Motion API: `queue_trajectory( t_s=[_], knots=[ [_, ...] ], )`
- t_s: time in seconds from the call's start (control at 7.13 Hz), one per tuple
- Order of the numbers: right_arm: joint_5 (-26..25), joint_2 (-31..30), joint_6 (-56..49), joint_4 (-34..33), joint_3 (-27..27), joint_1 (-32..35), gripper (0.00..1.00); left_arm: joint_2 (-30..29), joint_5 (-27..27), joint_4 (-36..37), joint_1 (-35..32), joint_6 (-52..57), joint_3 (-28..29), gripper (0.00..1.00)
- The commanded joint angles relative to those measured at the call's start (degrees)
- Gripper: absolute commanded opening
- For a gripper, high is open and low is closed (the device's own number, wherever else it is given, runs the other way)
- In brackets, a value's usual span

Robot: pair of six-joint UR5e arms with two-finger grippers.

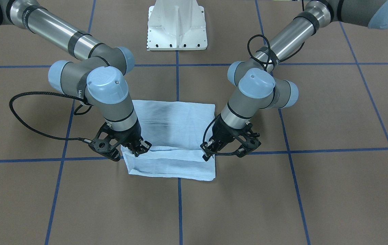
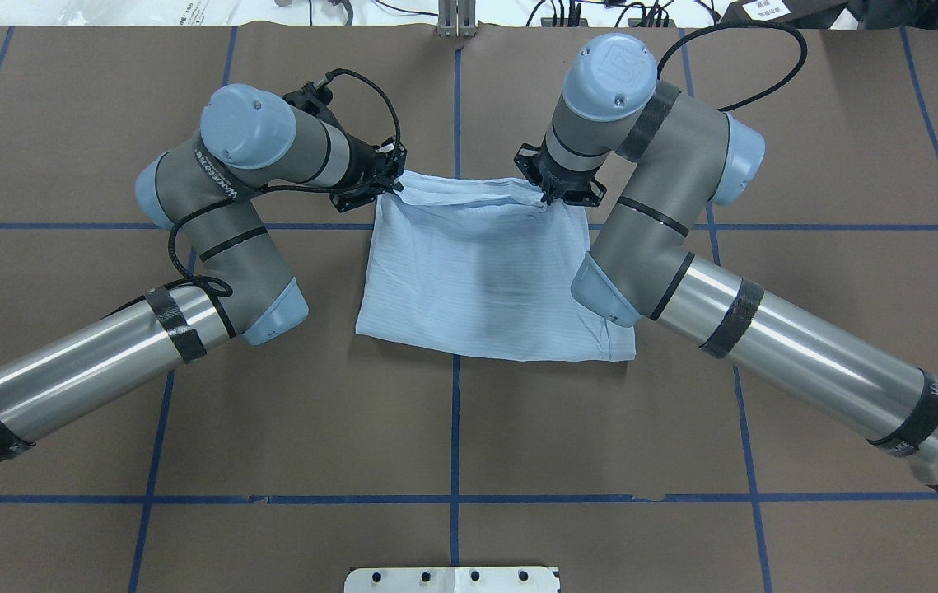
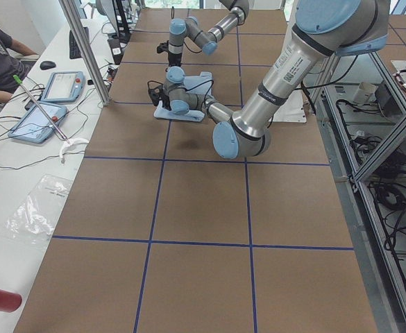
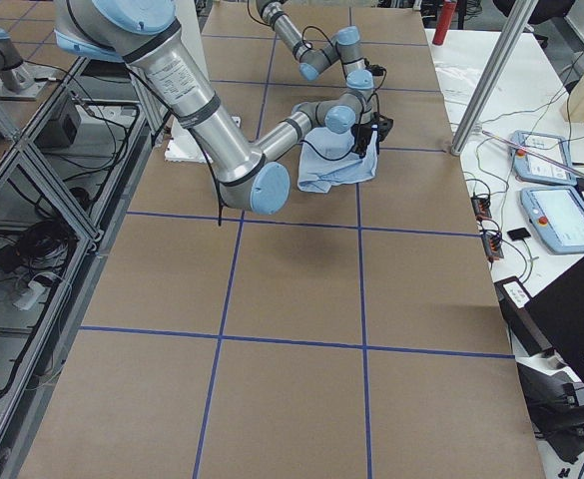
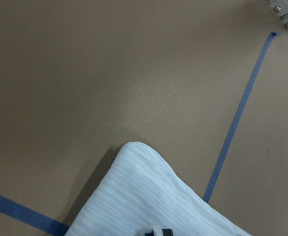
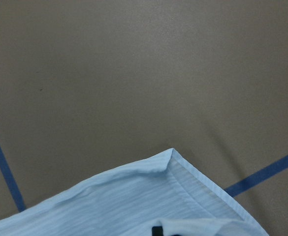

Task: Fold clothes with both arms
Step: 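Lay the near edge onto the far edge with both grippers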

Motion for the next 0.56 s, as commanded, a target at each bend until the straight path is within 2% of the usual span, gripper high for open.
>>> queue_trajectory(
  t_s=[0.0, 0.14, 0.28, 0.42],
  knots=[
    [0.0, 0.0, 0.0, 0.1, -0.3, 0.0, 0.0, -0.1, 0.0, -0.4, -0.1, 0.0, 0.3, 0.0],
    [0.0, 0.2, 0.1, 0.1, -0.3, 0.0, 0.0, -0.2, -0.1, -0.7, 0.0, 0.0, 0.3, 0.0],
    [0.0, 0.2, 0.1, 0.4, -0.4, 0.0, 0.06, -0.2, 0.0, -2.2, -0.1, 0.0, 0.3, 0.45],
    [-0.1, 0.0, 0.1, 1.9, -0.9, 0.0, 0.99, -0.4, 0.0, -2.5, -0.1, -0.1, 0.2, 0.99]
  ],
)
